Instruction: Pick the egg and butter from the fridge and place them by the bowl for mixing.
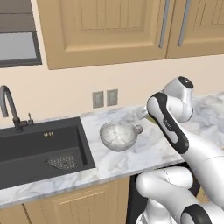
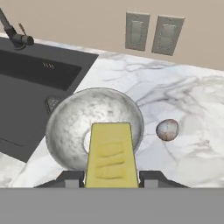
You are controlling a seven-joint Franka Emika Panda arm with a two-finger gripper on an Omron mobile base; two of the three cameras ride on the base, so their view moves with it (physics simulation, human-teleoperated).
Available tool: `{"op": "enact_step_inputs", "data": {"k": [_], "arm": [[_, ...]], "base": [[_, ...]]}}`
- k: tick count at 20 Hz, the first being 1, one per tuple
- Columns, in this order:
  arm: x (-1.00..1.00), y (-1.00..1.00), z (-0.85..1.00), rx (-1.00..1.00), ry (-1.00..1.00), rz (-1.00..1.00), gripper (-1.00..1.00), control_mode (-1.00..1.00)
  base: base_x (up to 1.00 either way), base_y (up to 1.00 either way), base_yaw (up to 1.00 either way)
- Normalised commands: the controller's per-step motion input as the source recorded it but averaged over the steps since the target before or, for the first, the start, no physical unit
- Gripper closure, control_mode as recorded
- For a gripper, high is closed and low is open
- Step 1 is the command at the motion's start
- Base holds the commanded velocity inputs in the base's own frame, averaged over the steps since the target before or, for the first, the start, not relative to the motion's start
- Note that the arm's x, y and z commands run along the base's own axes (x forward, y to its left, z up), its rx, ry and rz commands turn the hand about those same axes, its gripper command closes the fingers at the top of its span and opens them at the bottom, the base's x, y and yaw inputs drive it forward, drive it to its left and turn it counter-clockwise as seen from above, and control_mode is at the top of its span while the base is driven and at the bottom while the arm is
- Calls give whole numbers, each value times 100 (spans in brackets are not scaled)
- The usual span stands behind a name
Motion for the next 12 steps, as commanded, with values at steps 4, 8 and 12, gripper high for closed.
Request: {"op": "enact_step_inputs", "data": {"k": [4,8,12], "arm": [[0,0,0,0,0,0,100,100],[0,0,0,0,0,0,100,100],[0,0,0,0,0,0,100,100]], "base": [[38,-5,0],[35,-4,0],[1,0,0]]}}
